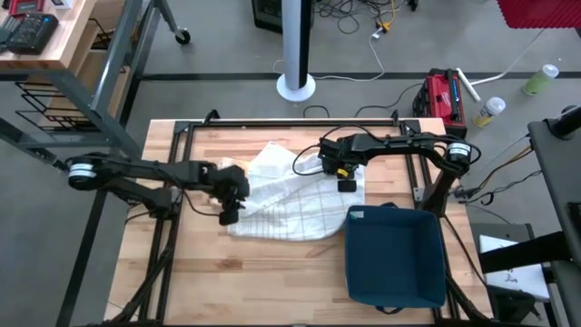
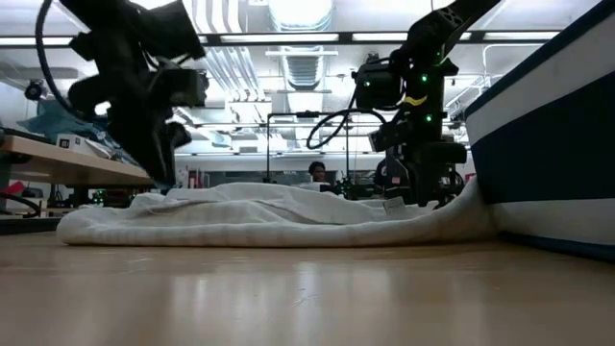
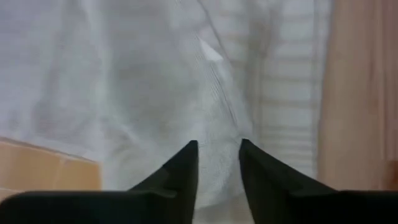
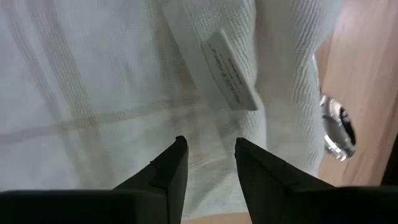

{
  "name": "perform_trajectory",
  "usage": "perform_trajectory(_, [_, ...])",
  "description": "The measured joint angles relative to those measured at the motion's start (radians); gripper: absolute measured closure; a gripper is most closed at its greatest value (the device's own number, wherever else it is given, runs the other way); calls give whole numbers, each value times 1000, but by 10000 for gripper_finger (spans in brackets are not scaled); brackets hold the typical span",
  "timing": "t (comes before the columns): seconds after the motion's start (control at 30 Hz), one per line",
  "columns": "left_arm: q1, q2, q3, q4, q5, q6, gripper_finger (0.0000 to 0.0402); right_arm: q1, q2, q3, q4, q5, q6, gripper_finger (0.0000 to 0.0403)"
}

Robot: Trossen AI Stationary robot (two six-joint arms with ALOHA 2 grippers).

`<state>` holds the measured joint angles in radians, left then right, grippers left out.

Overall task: Fold towel
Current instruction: Fold the white towel

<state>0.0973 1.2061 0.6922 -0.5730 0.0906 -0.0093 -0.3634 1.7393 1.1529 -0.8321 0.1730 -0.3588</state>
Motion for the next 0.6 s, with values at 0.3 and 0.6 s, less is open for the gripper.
perform_trajectory(0.3, [-54,157,0,12,0,37,246,0,0,-6,38,3,53,293])
perform_trajectory(0.6, [-55,204,0,-12,-48,22,390,0,-1,-39,74,3,58,344])
